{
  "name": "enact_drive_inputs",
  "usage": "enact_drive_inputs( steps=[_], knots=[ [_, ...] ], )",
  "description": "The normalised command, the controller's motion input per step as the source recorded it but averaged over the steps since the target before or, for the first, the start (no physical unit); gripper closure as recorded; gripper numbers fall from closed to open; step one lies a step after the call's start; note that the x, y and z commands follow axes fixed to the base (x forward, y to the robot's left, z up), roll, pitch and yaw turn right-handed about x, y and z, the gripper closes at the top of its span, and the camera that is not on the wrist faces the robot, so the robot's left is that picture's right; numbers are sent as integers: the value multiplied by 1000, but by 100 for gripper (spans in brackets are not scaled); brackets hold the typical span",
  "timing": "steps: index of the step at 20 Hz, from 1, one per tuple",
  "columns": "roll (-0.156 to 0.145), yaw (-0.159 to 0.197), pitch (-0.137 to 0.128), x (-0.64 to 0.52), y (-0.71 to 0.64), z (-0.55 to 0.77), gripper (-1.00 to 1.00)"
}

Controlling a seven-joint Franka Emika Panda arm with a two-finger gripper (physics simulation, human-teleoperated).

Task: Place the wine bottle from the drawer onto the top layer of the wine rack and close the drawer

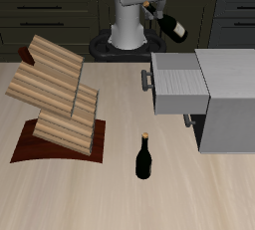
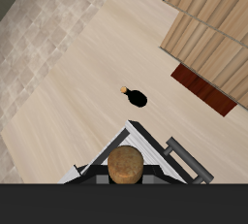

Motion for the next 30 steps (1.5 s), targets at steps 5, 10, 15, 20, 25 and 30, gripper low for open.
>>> enact_drive_inputs(
  steps=[5,10,15,20,25,30],
  knots=[
    [-29,-27,7,171,-85,55,100],
    [-42,-25,2,144,-144,64,100],
    [-45,-40,6,165,-185,52,100],
    [-27,-38,-17,41,-171,102,100],
    [-32,-40,7,92,-145,23,100],
    [-39,-35,-5,54,-165,41,100]
  ],
)
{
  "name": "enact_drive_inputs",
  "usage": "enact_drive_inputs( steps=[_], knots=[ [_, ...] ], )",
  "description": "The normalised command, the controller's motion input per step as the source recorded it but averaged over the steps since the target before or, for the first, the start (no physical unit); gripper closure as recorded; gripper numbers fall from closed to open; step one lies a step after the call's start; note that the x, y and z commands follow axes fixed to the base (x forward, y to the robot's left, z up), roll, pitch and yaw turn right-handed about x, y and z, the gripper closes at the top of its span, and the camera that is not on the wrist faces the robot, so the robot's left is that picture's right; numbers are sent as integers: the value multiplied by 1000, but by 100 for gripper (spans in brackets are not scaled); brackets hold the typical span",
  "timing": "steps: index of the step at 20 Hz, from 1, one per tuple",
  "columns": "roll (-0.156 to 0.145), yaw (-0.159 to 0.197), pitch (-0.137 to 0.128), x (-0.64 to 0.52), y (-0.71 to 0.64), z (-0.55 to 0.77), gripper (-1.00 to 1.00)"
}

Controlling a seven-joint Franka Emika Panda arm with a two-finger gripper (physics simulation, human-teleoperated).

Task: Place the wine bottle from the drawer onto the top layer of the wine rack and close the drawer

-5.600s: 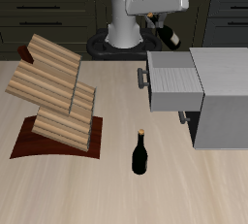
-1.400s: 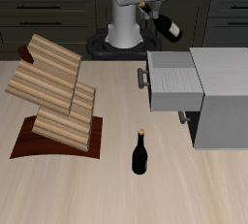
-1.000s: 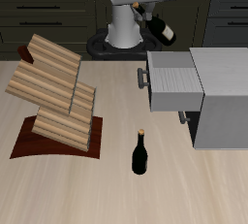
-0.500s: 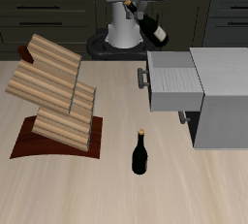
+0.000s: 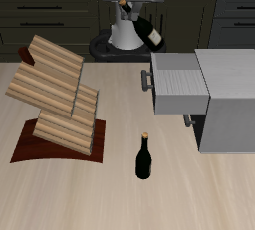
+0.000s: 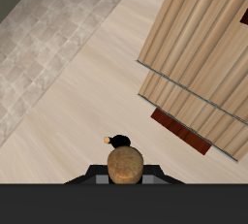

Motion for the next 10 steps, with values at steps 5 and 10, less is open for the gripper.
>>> enact_drive_inputs(
  steps=[5,10],
  knots=[
    [-32,-30,4,62,-159,22,100],
    [4,-40,18,42,-94,-36,100]
  ],
)
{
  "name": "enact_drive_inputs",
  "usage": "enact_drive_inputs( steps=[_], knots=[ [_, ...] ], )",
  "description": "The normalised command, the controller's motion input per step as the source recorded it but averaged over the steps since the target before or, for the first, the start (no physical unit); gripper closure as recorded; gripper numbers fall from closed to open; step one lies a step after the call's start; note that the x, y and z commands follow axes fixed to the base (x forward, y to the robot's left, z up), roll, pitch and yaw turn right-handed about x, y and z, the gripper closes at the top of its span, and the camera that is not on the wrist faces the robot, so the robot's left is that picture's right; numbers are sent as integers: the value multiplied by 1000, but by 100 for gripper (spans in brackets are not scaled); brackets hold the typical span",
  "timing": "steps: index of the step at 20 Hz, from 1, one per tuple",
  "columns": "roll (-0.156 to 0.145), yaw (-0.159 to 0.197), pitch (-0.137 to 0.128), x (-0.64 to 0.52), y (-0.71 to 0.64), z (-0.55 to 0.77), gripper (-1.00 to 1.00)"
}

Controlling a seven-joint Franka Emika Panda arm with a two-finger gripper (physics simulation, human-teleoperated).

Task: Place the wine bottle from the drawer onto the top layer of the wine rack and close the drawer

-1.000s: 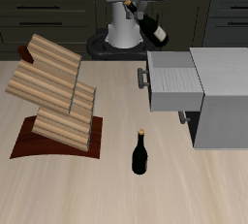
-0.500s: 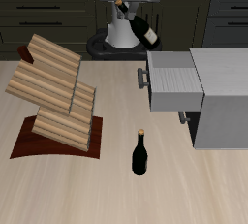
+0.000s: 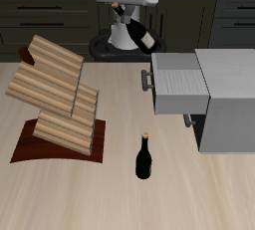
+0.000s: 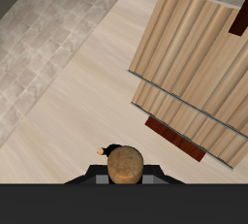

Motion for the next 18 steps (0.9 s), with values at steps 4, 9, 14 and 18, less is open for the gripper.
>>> enact_drive_inputs(
  steps=[4,9,14,18],
  knots=[
    [0,-6,19,57,-139,-30,100],
    [-32,-35,20,73,-243,28,100],
    [-29,-27,8,49,-187,64,100],
    [-34,-24,-1,49,-234,99,100]
  ],
)
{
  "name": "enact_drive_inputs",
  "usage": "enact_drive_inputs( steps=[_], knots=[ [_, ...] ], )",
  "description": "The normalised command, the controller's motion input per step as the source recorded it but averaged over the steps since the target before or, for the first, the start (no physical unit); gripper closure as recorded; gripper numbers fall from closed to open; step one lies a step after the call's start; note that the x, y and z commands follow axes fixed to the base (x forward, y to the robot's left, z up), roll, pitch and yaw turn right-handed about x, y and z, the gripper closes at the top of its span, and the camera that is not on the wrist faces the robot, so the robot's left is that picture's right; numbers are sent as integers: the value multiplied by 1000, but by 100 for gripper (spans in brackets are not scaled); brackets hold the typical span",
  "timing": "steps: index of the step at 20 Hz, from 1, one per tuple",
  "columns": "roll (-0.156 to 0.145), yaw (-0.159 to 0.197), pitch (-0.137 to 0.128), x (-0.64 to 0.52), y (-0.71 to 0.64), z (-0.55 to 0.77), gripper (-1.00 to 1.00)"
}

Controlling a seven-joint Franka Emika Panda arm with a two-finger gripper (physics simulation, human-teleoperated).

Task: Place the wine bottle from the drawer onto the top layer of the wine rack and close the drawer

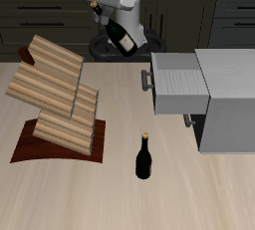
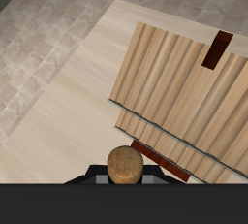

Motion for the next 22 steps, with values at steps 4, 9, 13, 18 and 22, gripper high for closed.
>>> enact_drive_inputs(
  steps=[4,9,13,18,22],
  knots=[
    [-35,-26,-3,6,-208,71,100],
    [-33,-2,9,31,-176,5,100],
    [-32,-39,8,79,-178,-28,100],
    [-39,-44,5,83,-235,-59,100],
    [-26,-27,-2,7,-187,-114,100]
  ],
)
